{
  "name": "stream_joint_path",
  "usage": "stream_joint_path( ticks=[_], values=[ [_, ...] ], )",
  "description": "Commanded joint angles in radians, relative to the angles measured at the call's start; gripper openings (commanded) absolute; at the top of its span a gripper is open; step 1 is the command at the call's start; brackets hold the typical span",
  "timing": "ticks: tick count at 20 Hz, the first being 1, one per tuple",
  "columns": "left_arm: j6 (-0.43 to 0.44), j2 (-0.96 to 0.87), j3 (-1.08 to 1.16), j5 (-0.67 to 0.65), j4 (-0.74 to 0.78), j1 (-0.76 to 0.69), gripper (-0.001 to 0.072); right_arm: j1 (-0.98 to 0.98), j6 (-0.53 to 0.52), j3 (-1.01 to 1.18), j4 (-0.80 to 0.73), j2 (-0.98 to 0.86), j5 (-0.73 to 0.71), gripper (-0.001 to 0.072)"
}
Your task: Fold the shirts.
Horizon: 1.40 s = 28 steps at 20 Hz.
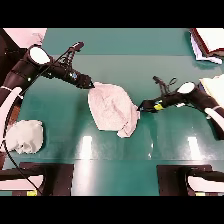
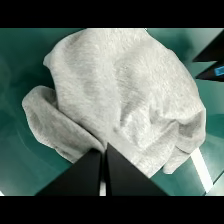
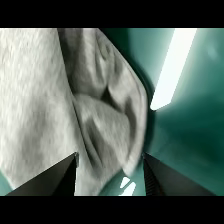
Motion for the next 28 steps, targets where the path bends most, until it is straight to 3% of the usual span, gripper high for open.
stream_joint_path(
  ticks=[1,2,4,7,11,17,23,28],
  values=[
    [0.0,0.003,0.002,-0.022,0.007,0.0,0.0024,0.058,-0.014,0.067,0.035,-0.107,-0.009,0.043],
    [0.0,0.003,0.002,-0.023,0.007,0.0,0.0024,0.06,-0.014,0.085,0.033,-0.118,-0.012,0.0415],
    [0.0,0.003,0.002,-0.037,0.007,0.0,0.0024,0.06,-0.015,0.105,0.026,-0.124,-0.021,0.002],
    [0.0,0.024,0.005,-0.051,0.041,0.0,0.0024,0.021,-0.014,0.107,0.026,-0.068,-0.051,0.0013],
    [-0.002,0.148,0.12,-0.077,0.156,0.0,0.0024,-0.111,-0.011,0.128,0.026,0.155,-0.036,0.0012],
    [0.0,0.34,0.437,-0.173,0.155,0.0,0.0024,-0.23,-0.002,0.423,-0.022,0.399,0.067,0.0012],
    [-0.056,0.467,0.573,-0.256,0.121,0.0,0.0023,-0.225,0.077,0.629,-0.063,0.5,0.27,0.0012],
    [-0.052,0.428,0.44,-0.277,0.114,-0.105,0.0024,-0.225,0.23,0.63,-0.092,0.494,0.464,0.0012]
  ],
)
